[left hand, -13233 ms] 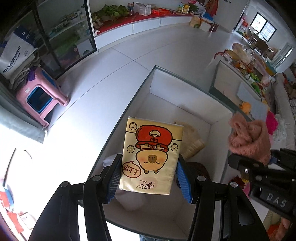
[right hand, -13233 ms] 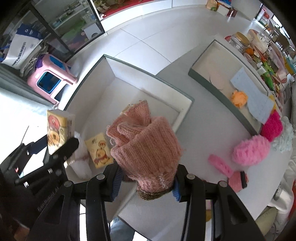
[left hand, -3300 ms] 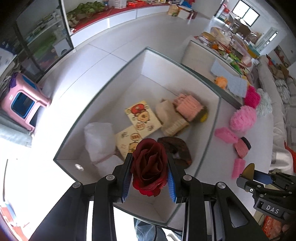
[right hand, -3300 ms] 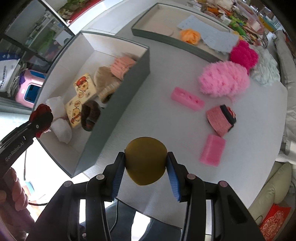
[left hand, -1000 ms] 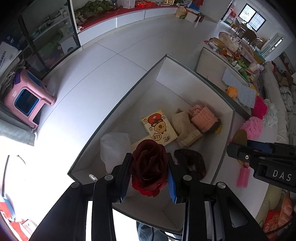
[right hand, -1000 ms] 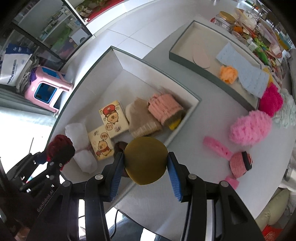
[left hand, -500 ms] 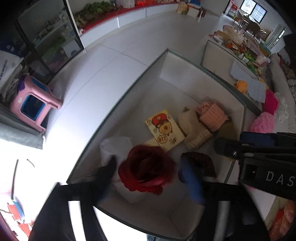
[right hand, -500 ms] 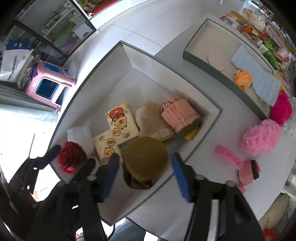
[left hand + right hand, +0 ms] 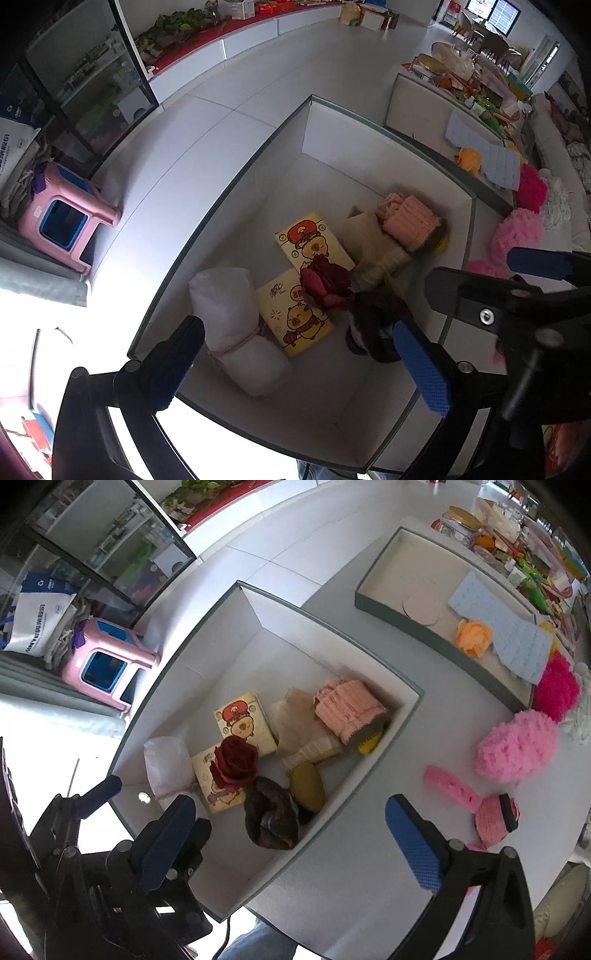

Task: Organize soft objects
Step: 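Open both tools to drop the yellow pad and red rose into the box, then move both tools back over the table toward the pink sponges and knitted cuff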

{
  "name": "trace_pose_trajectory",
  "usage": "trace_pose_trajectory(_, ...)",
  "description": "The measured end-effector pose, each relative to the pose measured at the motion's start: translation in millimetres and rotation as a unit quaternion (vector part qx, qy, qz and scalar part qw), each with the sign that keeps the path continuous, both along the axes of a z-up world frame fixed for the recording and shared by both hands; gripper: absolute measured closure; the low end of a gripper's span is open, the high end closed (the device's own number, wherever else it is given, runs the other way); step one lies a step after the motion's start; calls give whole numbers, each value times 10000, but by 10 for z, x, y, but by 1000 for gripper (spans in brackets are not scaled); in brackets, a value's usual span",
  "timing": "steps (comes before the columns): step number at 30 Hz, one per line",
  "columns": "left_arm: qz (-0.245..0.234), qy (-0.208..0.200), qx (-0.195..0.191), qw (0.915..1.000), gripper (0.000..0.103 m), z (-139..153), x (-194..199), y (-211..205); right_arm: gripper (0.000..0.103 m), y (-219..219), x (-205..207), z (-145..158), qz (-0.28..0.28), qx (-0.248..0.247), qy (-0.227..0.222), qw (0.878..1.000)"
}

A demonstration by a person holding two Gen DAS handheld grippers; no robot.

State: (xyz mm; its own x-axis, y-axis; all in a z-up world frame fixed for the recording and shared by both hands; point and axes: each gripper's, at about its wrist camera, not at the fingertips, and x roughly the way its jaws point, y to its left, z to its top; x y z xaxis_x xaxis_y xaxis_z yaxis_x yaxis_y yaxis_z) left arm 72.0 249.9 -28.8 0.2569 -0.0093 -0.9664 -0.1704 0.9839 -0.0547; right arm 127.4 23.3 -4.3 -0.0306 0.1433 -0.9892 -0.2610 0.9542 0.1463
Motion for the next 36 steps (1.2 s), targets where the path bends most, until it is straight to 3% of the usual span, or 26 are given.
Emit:
trace_pose_trajectory(8,70,65,62,9999,0,0,-64,24,0,-96,-73,47,-71,2,12,10000)
trace_pose_trajectory(27,-282,125,276,9991,0,98,-157,-226,0,-414,-279,98,-444,154,53,9989)
trace_pose_trajectory(36,-787,236,269,9963,0,88,-185,-588,0,-1052,-569,-119,-1198,103,364,9921)
